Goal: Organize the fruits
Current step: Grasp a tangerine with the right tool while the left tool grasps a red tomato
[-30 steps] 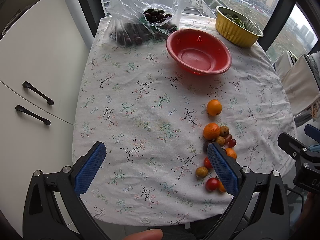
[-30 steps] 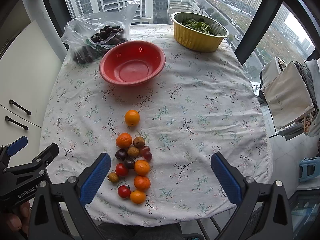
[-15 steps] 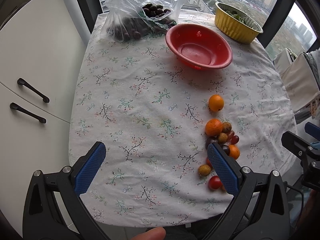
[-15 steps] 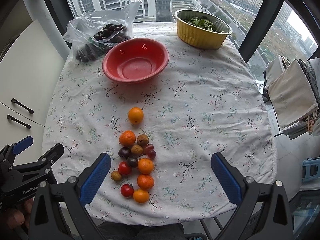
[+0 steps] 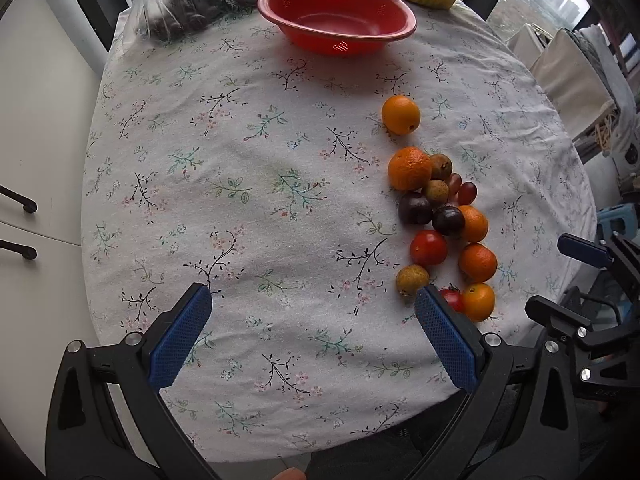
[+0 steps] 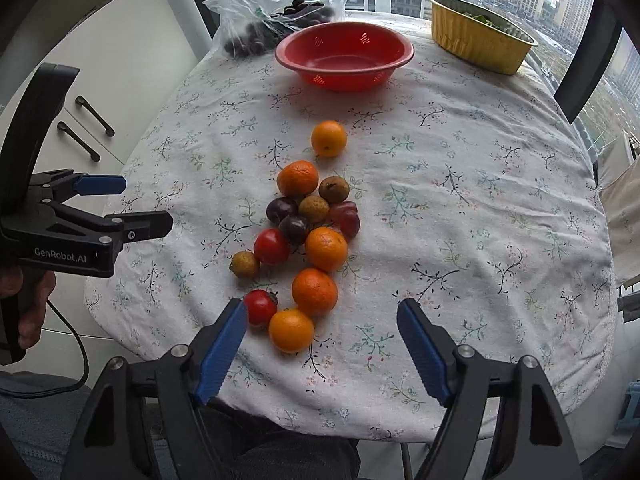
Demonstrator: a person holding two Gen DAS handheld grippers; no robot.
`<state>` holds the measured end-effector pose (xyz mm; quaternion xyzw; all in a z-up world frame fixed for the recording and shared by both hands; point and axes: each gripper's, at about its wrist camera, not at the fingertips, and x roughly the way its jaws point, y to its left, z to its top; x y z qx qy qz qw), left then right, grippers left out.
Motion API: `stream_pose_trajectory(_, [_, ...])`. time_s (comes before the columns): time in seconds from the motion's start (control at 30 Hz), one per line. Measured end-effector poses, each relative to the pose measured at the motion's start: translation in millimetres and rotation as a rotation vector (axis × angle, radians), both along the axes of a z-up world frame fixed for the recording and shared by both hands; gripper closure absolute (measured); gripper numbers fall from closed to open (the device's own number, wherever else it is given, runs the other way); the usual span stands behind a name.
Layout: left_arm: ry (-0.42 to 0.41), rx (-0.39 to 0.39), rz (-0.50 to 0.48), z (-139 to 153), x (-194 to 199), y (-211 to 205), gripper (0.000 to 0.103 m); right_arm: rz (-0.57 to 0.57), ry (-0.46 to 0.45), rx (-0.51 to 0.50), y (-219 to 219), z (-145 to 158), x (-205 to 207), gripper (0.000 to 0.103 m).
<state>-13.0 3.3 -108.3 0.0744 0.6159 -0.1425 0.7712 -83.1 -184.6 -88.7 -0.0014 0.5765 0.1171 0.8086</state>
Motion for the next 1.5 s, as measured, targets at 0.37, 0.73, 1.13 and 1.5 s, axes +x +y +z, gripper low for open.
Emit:
stream_pose_trajectory(0.37, [-0.034, -0.039, -0.205, -27, -40, -21, 0.000, -0.057, 0.089, 0.072, -1, -40, -3, 0.034])
stream_pose_trajectory(0.73, [-0.018, -0.081, -0.247, -30, -52, -23, 0.005, -0.026, 0.142, 0.086, 8, -63, 2, 0.050])
stream_pose_trajectory(1.13, [0.058, -0.190, -0.316, -39, -56, -49, 0.031, -0.007, 0.168, 0.135, 3, -69, 2, 0.065])
stream_pose_trajectory(1.5, [0.113, -0.236, -0.383, -52, -59, -85, 0.046, -0.055, 0.176, 0.152, -30, -65, -4, 0.065])
